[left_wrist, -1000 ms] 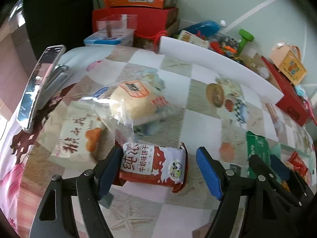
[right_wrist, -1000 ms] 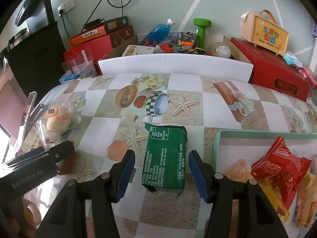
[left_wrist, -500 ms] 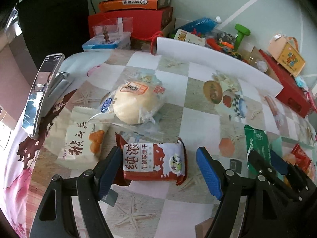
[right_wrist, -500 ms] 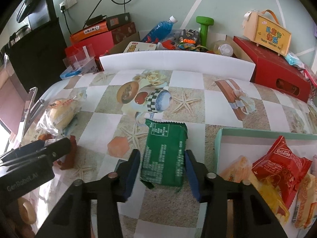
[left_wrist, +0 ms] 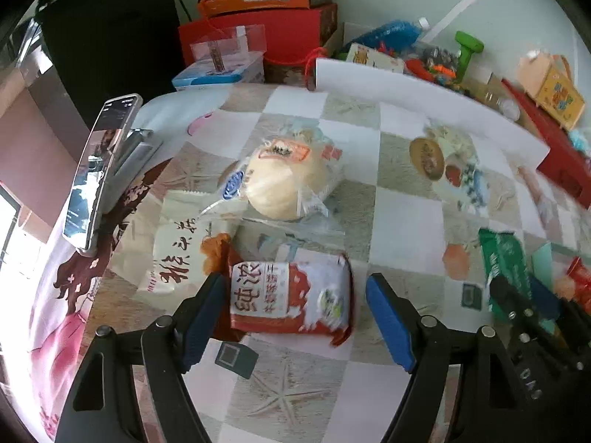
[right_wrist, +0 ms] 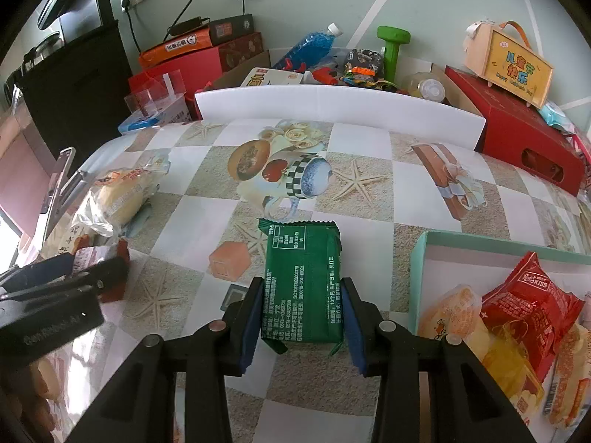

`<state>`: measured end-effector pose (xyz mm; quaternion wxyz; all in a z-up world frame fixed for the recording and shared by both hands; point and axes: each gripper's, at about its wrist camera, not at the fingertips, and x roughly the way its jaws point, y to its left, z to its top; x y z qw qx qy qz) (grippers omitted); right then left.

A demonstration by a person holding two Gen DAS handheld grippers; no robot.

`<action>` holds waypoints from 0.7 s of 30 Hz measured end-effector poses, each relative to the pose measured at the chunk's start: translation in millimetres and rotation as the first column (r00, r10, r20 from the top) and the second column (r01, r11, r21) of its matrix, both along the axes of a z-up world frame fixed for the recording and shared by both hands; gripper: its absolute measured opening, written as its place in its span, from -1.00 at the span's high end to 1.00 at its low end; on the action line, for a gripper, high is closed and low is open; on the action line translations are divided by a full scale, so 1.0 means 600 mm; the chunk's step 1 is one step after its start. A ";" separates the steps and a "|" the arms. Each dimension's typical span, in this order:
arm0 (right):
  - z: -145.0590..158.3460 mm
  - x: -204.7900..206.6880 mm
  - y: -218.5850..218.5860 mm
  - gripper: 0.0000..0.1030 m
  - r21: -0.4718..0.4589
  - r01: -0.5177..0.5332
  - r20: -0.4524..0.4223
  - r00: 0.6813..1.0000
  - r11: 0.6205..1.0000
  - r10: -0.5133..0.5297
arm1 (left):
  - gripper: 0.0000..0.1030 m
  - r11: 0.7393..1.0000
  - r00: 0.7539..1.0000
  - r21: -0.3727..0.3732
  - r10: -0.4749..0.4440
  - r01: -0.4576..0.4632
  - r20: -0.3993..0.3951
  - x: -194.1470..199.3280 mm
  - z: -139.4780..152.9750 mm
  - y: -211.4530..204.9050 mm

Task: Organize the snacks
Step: 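Close the left tool on the red-white biscuit box while the right tool holds the green pack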

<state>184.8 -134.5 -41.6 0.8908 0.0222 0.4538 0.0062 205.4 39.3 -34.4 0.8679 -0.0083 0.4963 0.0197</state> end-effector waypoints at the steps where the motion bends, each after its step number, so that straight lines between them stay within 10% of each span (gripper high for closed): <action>1: 0.000 0.000 0.000 0.18 0.000 0.000 0.000 1.000 1.000 0.000 | -0.53 1.000 1.000 -0.001 0.005 -0.005 0.003 -0.001 0.003 0.002; 21: 0.000 0.000 0.000 0.18 0.001 0.000 0.000 1.000 1.000 0.000 | -0.57 0.997 0.999 -0.072 -0.028 0.026 -0.029 0.004 -0.021 0.002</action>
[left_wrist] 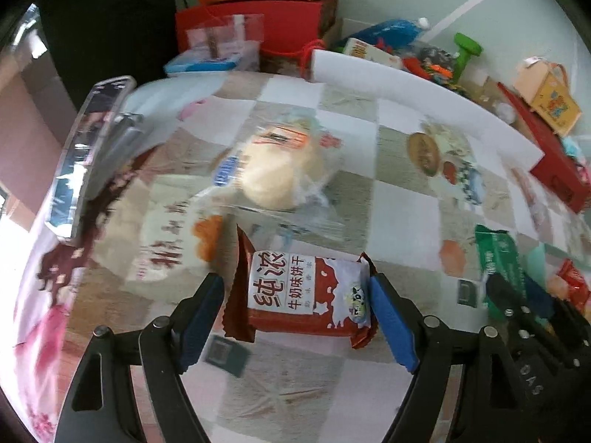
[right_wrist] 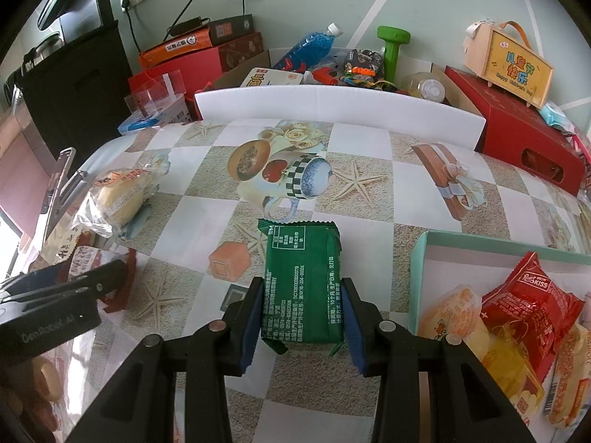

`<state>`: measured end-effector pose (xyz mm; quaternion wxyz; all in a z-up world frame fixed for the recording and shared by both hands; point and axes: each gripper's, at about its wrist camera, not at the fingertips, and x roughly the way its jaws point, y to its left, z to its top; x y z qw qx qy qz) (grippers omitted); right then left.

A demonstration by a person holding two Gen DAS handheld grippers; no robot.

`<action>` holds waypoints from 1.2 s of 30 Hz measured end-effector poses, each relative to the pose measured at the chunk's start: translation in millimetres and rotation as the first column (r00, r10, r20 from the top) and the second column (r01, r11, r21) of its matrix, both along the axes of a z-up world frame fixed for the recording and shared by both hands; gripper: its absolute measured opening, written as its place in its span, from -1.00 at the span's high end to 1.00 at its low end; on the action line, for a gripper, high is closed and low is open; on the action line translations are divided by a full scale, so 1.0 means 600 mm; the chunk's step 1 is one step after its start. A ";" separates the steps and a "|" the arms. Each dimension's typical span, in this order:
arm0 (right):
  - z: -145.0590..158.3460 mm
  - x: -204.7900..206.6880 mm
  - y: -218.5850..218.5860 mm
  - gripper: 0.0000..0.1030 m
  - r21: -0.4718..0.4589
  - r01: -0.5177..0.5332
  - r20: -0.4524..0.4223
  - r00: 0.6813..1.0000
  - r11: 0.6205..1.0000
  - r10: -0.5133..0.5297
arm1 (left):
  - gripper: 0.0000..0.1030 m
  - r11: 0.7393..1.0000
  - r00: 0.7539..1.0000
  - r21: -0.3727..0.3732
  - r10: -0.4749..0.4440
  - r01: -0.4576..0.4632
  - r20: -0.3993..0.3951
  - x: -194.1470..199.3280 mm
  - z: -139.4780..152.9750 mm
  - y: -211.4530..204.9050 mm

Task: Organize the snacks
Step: 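Close the left tool on the red-white biscuit box while the right tool holds the green pack, then carry the biscuit box and green pack over the white tray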

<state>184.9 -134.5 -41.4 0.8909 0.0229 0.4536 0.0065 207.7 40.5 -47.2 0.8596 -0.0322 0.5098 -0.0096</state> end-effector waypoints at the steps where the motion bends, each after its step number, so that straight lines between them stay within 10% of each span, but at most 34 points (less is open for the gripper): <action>1: 0.000 0.000 0.000 0.18 0.000 0.000 0.000 1.000 1.000 0.000 | -0.57 1.000 1.000 -0.004 -0.009 0.009 0.001 0.001 -0.001 -0.005; 12: -0.001 0.000 0.001 0.18 -0.005 -0.002 0.001 1.000 1.000 0.002 | -0.19 0.998 0.998 -0.027 -0.055 0.056 0.015 0.004 -0.004 -0.026; 36: 0.076 -0.056 -0.008 0.18 -0.033 0.015 0.060 0.998 0.999 -0.013 | -0.14 0.994 0.993 -0.051 -0.087 0.091 0.084 -0.041 0.055 -0.036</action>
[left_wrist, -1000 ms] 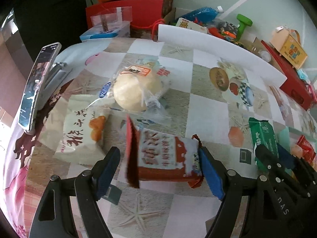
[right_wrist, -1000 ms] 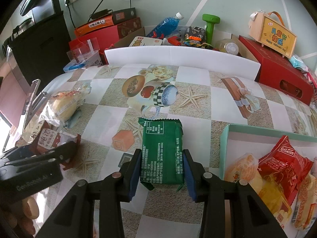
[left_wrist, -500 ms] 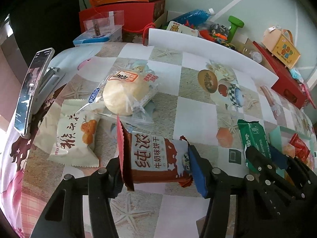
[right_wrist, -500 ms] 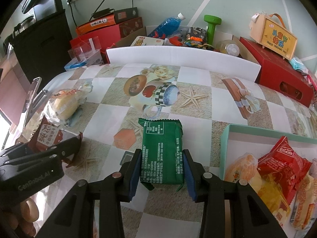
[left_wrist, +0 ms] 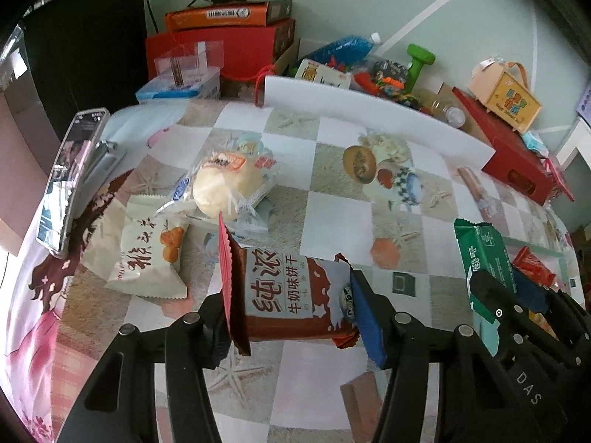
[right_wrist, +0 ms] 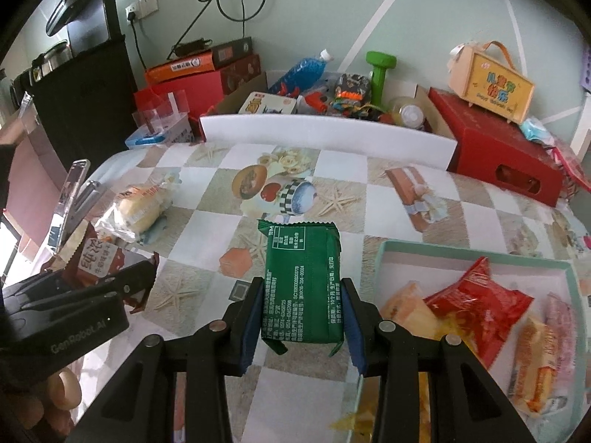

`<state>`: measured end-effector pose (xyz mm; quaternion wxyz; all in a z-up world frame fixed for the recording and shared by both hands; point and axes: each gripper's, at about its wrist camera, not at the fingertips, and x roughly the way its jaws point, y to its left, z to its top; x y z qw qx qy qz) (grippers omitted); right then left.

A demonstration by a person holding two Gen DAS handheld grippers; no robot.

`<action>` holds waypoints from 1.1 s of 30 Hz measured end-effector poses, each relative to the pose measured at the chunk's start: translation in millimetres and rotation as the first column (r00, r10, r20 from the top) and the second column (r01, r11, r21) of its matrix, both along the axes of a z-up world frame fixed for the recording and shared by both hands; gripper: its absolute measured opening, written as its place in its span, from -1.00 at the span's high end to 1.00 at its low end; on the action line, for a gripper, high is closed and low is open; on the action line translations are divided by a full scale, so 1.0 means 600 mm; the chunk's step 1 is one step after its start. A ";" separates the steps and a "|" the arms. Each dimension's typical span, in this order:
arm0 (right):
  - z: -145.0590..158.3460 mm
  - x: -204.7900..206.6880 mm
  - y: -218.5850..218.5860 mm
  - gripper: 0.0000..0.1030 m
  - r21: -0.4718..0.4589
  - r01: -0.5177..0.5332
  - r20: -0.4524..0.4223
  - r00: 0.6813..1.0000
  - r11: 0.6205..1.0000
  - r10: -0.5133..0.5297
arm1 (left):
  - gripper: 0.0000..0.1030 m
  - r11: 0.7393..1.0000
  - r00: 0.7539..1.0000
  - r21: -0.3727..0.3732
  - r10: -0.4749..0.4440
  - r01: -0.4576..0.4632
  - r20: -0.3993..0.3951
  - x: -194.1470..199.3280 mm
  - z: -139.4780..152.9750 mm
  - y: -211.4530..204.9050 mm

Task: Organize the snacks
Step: 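Carry the biscuit box and green pack over the white tray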

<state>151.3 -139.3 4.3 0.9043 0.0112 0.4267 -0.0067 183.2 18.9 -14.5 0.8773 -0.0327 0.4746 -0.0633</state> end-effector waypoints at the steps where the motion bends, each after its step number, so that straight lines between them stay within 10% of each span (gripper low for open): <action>1: 0.004 -0.003 0.000 0.18 -0.001 0.001 0.004 1.000 1.000 -0.001 | -0.14 1.000 1.000 0.000 -0.003 0.003 0.008 -0.003 0.005 -0.001; 20: 0.072 -0.072 -0.112 0.18 0.001 0.186 0.079 0.979 0.982 -0.186 | -0.14 0.987 0.974 -0.022 -0.155 0.161 0.165 -0.060 0.101 -0.097; 33: 0.100 -0.138 -0.281 0.18 0.026 0.452 0.114 0.885 0.891 -0.452 | -0.14 0.904 0.886 0.023 -0.424 0.427 0.189 -0.104 0.109 -0.279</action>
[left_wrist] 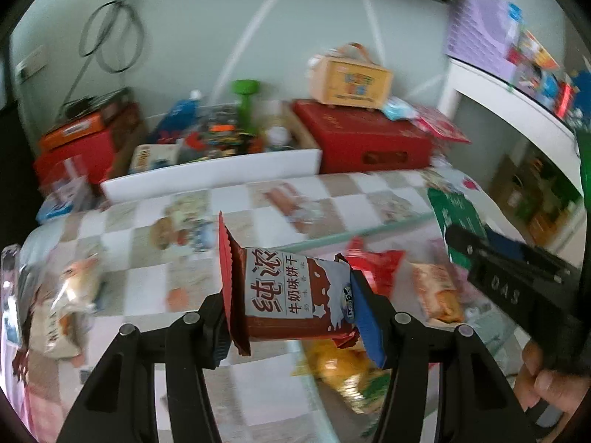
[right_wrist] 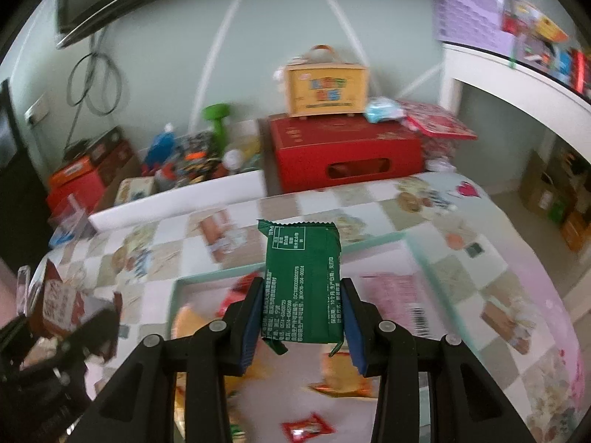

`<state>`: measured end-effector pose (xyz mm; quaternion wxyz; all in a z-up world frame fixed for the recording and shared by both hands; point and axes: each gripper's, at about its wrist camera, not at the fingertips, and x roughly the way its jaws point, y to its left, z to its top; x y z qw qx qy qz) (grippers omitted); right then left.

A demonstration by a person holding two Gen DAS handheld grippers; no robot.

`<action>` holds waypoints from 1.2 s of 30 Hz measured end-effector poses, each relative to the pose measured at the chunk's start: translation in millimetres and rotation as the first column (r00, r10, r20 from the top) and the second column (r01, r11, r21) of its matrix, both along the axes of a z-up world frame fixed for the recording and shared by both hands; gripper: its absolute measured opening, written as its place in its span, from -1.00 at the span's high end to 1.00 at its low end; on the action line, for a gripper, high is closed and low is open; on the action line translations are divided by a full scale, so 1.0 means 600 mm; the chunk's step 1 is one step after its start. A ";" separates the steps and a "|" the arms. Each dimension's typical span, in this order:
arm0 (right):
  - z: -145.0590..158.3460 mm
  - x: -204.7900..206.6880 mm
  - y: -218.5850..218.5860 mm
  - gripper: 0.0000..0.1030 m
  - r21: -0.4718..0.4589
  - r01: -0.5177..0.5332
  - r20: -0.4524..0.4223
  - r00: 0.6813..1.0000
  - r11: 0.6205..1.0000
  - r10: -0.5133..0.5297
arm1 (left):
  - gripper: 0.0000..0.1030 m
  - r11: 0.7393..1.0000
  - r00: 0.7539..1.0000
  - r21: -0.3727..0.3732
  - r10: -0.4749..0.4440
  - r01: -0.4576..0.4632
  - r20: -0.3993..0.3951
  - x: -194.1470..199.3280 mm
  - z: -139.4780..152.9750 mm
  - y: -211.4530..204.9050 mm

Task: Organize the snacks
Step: 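Carry the biscuit box and green pack over the white tray, then open both tools to drop the box and green pack into the tray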

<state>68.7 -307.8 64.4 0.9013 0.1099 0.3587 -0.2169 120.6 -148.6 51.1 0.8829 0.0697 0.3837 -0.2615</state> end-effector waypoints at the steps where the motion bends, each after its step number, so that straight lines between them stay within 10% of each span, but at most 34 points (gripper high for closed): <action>1: 0.001 -0.005 -0.009 0.18 0.001 0.018 0.001 1.000 1.000 -0.018 | -0.14 1.000 1.000 0.005 -0.016 0.016 0.000 -0.003 -0.003 -0.011; 22: -0.067 -0.007 -0.080 0.17 0.124 0.079 -0.094 0.993 0.989 -0.067 | -0.14 0.983 0.988 0.095 -0.154 0.156 -0.026 -0.031 -0.052 -0.126; 36: -0.059 -0.010 -0.061 -0.01 0.120 0.051 -0.103 0.994 0.992 -0.039 | -0.35 0.995 1.000 0.101 0.016 -0.013 -0.023 -0.005 -0.039 -0.057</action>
